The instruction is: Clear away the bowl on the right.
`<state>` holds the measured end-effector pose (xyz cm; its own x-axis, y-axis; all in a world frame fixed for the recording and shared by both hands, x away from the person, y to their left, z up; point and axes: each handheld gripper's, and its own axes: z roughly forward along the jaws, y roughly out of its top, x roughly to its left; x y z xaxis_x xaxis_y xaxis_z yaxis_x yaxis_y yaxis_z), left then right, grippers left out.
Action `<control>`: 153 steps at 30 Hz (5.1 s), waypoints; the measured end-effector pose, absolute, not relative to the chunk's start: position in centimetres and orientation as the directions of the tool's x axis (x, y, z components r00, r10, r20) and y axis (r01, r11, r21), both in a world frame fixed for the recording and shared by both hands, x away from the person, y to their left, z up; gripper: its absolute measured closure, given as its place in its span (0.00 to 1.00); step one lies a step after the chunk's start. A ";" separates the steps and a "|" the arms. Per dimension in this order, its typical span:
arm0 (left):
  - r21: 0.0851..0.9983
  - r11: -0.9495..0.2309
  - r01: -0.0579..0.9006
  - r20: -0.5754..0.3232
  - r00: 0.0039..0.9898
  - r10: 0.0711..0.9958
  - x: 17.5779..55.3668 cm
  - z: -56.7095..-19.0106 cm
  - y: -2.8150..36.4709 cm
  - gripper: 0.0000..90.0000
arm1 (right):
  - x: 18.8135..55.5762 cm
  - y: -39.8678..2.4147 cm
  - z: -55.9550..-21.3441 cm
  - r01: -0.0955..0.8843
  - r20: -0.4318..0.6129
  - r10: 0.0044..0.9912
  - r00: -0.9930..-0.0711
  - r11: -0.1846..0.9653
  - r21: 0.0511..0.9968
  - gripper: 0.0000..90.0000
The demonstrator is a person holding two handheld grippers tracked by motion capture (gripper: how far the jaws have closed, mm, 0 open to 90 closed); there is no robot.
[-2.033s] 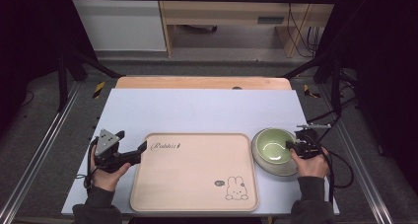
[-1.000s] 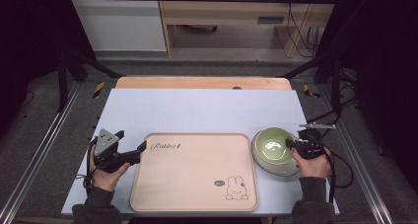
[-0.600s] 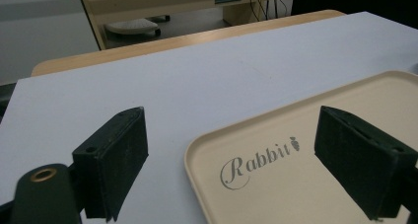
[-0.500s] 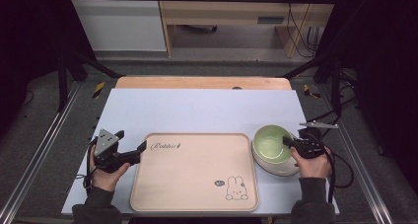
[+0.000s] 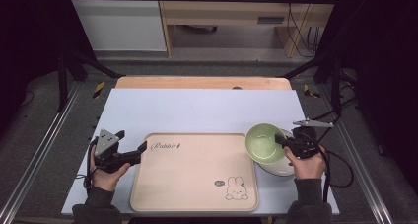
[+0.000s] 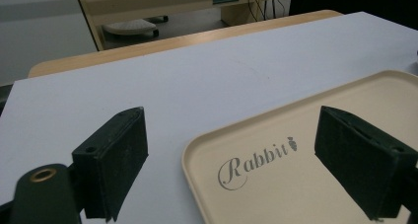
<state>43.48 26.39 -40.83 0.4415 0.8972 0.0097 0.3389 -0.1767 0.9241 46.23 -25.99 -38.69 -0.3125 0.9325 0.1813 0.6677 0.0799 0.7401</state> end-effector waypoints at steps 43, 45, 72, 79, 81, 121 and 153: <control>0.930 -0.181 0.319 0.011 0.470 0.883 43.1 -40.5 26.1 0.13 | 47.2 -16.5 -34.9 0.564 0.141 0.841 -0.522 0.216 0.797 0.92; 0.930 -0.181 0.319 0.010 0.470 0.882 43.1 -40.5 26.1 0.13 | 47.2 -16.0 -34.8 0.561 0.144 0.837 -0.528 0.217 0.799 0.92; 0.931 -0.183 0.316 0.013 0.472 0.882 43.1 -40.4 26.1 0.13 | 49.0 -11.1 -36.4 0.575 0.156 0.798 -0.582 0.267 0.774 0.92; 0.930 -0.183 0.318 0.012 0.473 0.881 43.1 -40.5 26.2 0.13 | 49.4 -10.4 -36.9 0.579 0.161 0.793 -0.587 0.272 0.768 0.92; 0.931 -0.183 0.317 0.012 0.472 0.881 43.1 -40.5 26.1 0.13 | 49.5 -10.2 -37.1 0.581 0.160 0.792 -0.589 0.277 0.766 0.92; 0.931 -0.180 0.318 0.011 0.469 0.883 43.2 -40.5 26.3 0.13 | 51.7 -7.1 -41.3 0.650 0.165 0.802 -0.575 0.324 0.687 0.92; 0.929 -0.183 0.320 0.012 0.470 0.883 43.2 -40.5 26.2 0.13 | 52.9 -6.6 -43.7 0.696 0.187 0.811 -0.554 0.328 0.639 0.92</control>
<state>43.19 26.23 -40.55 0.4698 0.8827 0.0116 0.3205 -0.1828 0.9295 52.91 -6.58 -43.68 -0.5543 0.8110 0.1871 0.6957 0.3280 0.6390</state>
